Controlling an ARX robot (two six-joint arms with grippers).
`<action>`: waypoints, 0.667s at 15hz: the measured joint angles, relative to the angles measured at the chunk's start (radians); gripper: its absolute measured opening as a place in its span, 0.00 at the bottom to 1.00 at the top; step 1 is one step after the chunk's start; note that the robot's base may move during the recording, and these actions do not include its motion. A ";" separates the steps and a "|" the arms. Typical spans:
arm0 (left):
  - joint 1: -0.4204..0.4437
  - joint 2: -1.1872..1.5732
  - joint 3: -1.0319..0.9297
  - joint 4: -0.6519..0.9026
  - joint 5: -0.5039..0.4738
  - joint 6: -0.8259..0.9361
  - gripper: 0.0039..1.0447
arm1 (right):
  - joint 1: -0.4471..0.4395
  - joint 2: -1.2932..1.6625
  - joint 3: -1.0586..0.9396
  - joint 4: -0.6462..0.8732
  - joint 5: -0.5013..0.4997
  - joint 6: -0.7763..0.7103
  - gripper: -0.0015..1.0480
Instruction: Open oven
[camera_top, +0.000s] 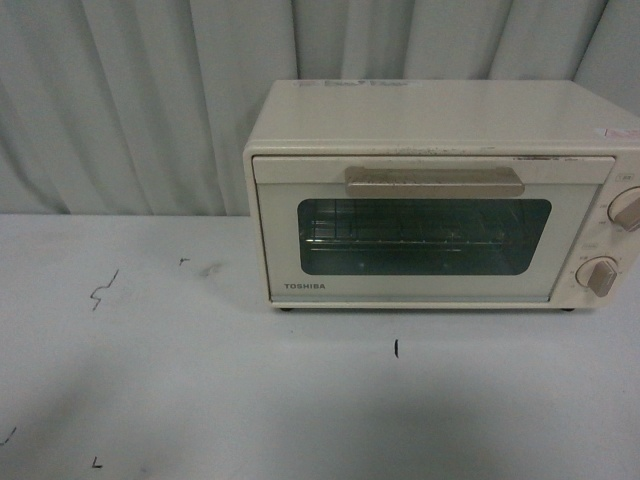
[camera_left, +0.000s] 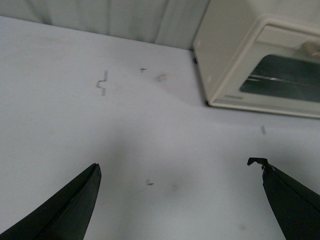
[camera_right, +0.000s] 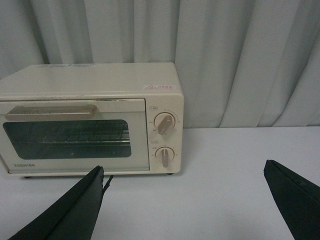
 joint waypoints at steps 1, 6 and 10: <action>-0.042 0.117 0.033 0.102 0.049 -0.101 0.94 | 0.000 0.000 0.000 0.000 0.000 0.000 0.94; -0.274 0.739 0.212 0.501 0.071 -0.444 0.94 | 0.000 0.000 0.000 0.001 0.000 0.000 0.94; -0.524 1.147 0.311 0.683 0.054 -0.701 0.94 | 0.000 0.000 0.000 0.001 0.000 0.000 0.94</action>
